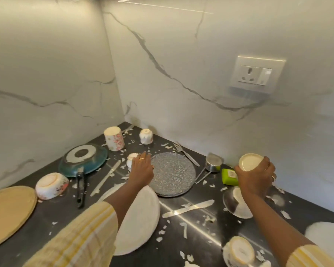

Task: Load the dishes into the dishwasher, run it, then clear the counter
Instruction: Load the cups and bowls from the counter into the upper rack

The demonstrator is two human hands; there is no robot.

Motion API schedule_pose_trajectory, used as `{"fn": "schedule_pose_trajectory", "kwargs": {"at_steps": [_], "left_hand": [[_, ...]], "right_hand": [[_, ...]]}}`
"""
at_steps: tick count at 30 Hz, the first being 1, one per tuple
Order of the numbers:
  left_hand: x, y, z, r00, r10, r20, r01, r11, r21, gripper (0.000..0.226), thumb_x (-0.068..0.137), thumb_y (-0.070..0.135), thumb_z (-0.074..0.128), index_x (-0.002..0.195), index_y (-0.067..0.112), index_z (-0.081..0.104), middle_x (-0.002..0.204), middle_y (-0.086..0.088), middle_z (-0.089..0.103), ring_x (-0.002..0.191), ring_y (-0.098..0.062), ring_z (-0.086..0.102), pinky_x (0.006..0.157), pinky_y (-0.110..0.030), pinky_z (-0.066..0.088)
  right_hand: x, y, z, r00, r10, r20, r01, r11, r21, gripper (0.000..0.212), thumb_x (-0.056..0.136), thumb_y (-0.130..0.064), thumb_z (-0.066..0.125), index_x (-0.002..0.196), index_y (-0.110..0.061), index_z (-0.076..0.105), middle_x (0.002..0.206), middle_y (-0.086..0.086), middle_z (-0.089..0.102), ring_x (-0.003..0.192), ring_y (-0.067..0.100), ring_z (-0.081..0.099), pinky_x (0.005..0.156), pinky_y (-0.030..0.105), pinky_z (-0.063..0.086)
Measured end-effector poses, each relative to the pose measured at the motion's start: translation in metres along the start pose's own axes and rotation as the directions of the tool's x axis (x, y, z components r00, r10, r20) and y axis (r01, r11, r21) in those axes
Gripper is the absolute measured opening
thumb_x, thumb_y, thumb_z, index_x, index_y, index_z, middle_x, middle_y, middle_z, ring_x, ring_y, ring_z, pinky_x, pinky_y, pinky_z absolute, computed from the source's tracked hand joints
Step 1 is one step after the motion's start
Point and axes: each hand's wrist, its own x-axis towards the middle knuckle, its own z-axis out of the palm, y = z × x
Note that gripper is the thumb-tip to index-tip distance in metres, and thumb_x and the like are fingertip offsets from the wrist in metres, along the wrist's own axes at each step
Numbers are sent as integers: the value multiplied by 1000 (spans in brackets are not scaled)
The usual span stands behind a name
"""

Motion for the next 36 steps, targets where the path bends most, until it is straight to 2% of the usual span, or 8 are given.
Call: {"fn": "schedule_pose_trajectory", "kwargs": {"at_steps": [6, 11, 15, 20, 24, 28, 31, 36], "left_hand": [[77, -98, -31, 996, -84, -10, 84, 993, 84, 59, 96, 21, 38, 147, 4, 13, 155, -15, 12, 143, -31, 10, 117, -45, 11], [120, -140, -41, 984, -146, -100, 151, 987, 50, 56, 96, 24, 41, 143, 3, 20, 149, -15, 25, 138, -32, 21, 114, -43, 16], [149, -158, -38, 983, -179, -28, 179, 984, -7, 63, 95, 34, 43, 144, 2, 18, 150, -15, 21, 138, -35, 18, 114, -44, 17], [173, -172, -36, 958, -287, 33, 288, 954, -85, 90, 82, 53, 59, 145, 6, 14, 151, -16, 19, 138, -37, 16, 112, -44, 19], [184, -177, -37, 924, -350, 151, 377, 900, -218, 99, 78, 47, 68, 147, 7, 8, 151, -17, 19, 136, -38, 24, 110, -46, 27], [186, -176, -35, 929, -326, 175, 363, 894, -264, 89, 83, 37, 66, 148, 17, 8, 150, -19, 14, 134, -41, 27, 107, -47, 32], [181, -180, -35, 941, -293, 171, 331, 905, -269, 93, 82, 35, 68, 149, 22, 4, 150, -21, 14, 132, -45, 28, 105, -49, 32], [155, -184, -45, 980, -190, 59, 199, 954, -226, 97, 79, 37, 71, 148, 16, 6, 148, -20, 20, 130, -43, 30, 104, -49, 32]], "right_hand": [[-40, -63, 47, 995, -90, 48, 86, 994, 71, 87, 66, -33, 82, 132, 2, 36, 127, 28, 44, 110, 48, 46, 90, 50, 41], [-66, -86, 76, 981, -173, 89, 172, 985, 18, 90, 59, -29, 86, 130, 3, 39, 121, 28, 47, 104, 47, 48, 85, 51, 44], [-81, -100, 82, 979, -189, 79, 191, 982, -15, 90, 57, -28, 87, 127, 3, 42, 117, 27, 49, 101, 45, 51, 81, 48, 46], [-88, -107, 84, 968, -235, 91, 243, 967, -81, 89, 57, -32, 87, 127, 2, 43, 117, 25, 50, 98, 44, 52, 78, 46, 48], [-90, -107, 85, 956, -265, 123, 279, 953, -117, 89, 56, -29, 88, 126, 3, 44, 117, 26, 51, 102, 43, 51, 81, 47, 47], [-96, -108, 85, 955, -241, 175, 267, 953, -146, 91, 56, -28, 88, 128, 5, 42, 118, 27, 50, 103, 44, 50, 84, 50, 45], [-101, -111, 85, 948, -248, 199, 278, 949, -145, 92, 58, -30, 87, 129, 5, 41, 120, 26, 49, 105, 43, 49, 85, 50, 45], [-107, -119, 84, 935, -242, 258, 277, 955, -108, 94, 58, -33, 87, 132, 3, 40, 121, 26, 48, 105, 42, 50, 84, 49, 47]]}}
